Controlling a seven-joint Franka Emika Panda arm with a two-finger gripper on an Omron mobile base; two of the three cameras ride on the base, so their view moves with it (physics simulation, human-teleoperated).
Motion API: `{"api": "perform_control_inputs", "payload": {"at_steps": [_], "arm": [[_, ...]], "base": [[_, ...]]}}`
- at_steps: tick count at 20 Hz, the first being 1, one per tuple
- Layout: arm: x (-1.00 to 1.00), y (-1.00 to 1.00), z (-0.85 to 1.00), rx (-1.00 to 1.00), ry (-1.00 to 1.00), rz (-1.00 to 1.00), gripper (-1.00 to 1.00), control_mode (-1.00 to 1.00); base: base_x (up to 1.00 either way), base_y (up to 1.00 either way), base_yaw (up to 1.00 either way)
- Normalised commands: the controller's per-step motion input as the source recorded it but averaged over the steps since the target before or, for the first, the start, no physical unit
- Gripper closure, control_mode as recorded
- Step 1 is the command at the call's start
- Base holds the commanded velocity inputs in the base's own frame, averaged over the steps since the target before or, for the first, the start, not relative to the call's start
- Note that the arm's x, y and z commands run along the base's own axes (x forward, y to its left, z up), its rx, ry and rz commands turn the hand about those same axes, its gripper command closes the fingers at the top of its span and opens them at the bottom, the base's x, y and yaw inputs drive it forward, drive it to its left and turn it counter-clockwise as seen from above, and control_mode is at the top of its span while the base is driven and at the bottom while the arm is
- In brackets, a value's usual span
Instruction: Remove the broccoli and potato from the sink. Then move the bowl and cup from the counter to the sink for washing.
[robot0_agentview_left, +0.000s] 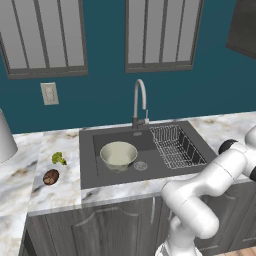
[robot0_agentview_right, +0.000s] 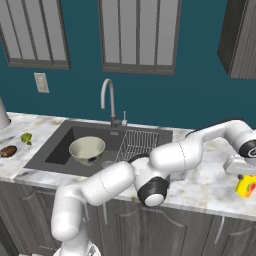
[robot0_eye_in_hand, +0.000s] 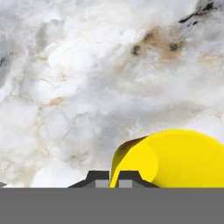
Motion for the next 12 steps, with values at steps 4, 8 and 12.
{"api": "perform_control_inputs", "payload": {"at_steps": [4,8,12], "arm": [[-0.10,0.42,0.00,0.01,0.00,0.00,1.00,-1.00],[-0.10,0.44,0.00,0.00,-0.02,0.00,1.00,-1.00],[-0.12,0.47,0.00,0.00,-0.07,0.00,1.00,-1.00]], "base": [[0.00,0.00,0.00],[0.00,0.00,0.00],[0.00,0.00,0.00]]}}
